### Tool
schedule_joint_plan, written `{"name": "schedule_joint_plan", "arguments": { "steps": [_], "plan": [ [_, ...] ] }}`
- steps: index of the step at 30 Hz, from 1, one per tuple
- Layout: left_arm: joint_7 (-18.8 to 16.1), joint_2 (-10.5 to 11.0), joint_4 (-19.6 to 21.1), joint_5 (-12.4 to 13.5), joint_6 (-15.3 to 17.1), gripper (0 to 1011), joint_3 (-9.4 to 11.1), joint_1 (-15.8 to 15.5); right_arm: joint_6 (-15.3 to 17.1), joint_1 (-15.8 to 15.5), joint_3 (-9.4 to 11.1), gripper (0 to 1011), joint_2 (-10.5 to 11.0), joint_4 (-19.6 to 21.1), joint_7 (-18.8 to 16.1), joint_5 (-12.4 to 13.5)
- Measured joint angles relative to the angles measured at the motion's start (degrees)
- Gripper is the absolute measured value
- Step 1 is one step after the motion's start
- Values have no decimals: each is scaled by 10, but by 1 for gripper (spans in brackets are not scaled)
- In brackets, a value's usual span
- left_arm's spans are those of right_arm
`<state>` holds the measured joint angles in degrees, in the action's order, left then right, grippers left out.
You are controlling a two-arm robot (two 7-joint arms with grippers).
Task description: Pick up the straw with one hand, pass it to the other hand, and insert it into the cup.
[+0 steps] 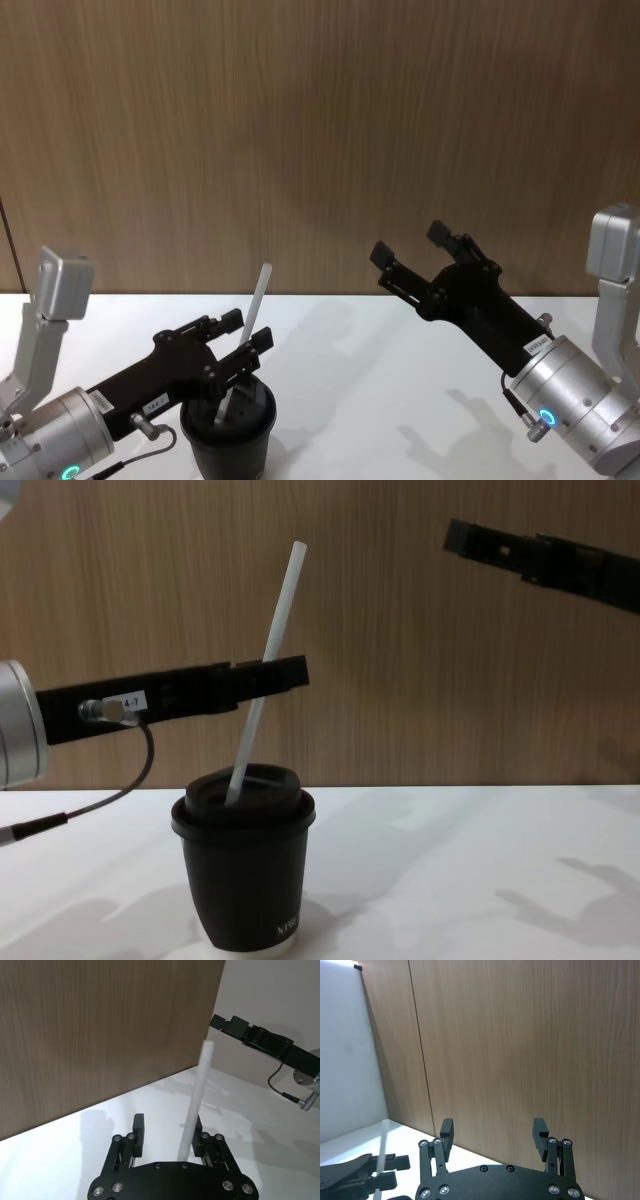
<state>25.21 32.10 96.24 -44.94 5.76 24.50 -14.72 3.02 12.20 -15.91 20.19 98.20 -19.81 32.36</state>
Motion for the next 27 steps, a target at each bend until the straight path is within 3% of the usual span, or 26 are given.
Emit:
{"name": "schedule_joint_plan", "arguments": {
  "steps": [9,17,27],
  "plan": [
    [-3,1,14,4,-15,795,-13,13,0,0,0,1000,0,0,0,0],
    [10,10,35,9,-48,992,-32,31,0,0,0,1000,0,0,0,0],
    [39,25,72,16,-114,1003,-67,68,0,0,0,1000,0,0,0,0]
  ]
}}
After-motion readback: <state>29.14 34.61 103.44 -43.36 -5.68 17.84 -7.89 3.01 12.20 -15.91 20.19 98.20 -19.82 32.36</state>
